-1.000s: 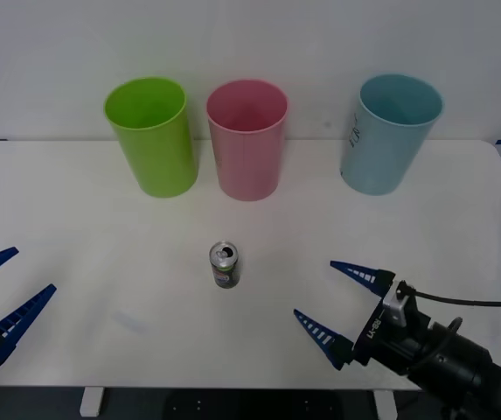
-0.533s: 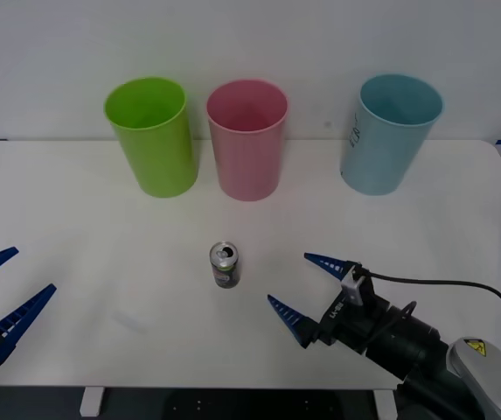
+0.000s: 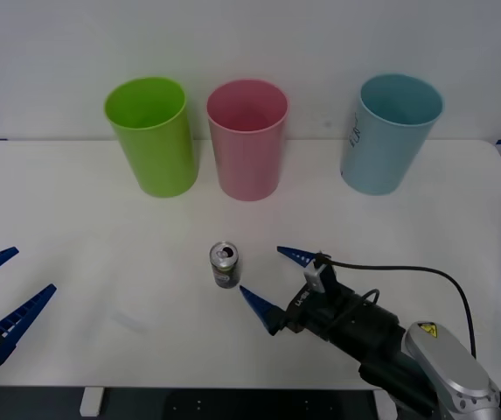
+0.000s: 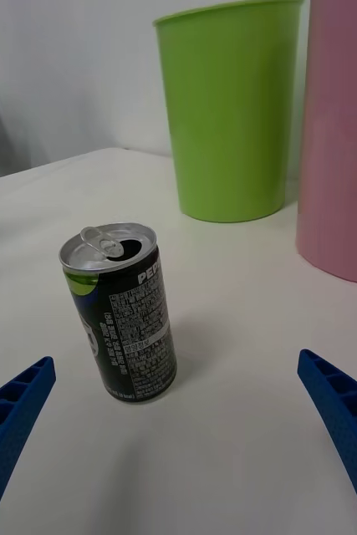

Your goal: Grasp the object on the table and drop it into the matching bin: aluminum can to the light blue bin, PET bottle to the pink bin.

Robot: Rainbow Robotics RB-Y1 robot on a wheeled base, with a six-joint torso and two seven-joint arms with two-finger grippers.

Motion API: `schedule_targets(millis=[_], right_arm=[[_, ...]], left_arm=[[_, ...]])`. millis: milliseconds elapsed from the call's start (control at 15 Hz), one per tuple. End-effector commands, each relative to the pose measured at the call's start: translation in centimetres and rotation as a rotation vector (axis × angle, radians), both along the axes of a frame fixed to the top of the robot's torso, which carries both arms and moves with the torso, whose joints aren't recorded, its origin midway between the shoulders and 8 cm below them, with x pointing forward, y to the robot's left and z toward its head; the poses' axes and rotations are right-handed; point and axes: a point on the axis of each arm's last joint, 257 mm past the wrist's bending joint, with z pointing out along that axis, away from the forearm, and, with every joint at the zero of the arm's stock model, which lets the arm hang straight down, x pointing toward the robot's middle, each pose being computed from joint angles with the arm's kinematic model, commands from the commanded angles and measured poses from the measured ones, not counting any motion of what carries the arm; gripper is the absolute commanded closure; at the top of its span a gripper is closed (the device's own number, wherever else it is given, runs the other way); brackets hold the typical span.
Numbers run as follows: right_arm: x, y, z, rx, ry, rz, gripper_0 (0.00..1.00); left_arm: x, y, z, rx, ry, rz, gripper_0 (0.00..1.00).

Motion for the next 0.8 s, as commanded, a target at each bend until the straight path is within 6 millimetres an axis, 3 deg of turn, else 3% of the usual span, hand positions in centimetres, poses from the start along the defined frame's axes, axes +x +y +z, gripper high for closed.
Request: schedule_targets(millis=[67,800], right_arm=[[0.3,1.6,-0.3,-0.004,0.006,-0.004,0.00],[2.5,6.3,-1.6,-0.023,0.037,0.036,0.00]], left_arm=[[0.0,0.0,0.0,0.000,0.000,0.000,0.00],[0.0,0.0,0.0,0.000,0.000,0.000,0.00]])
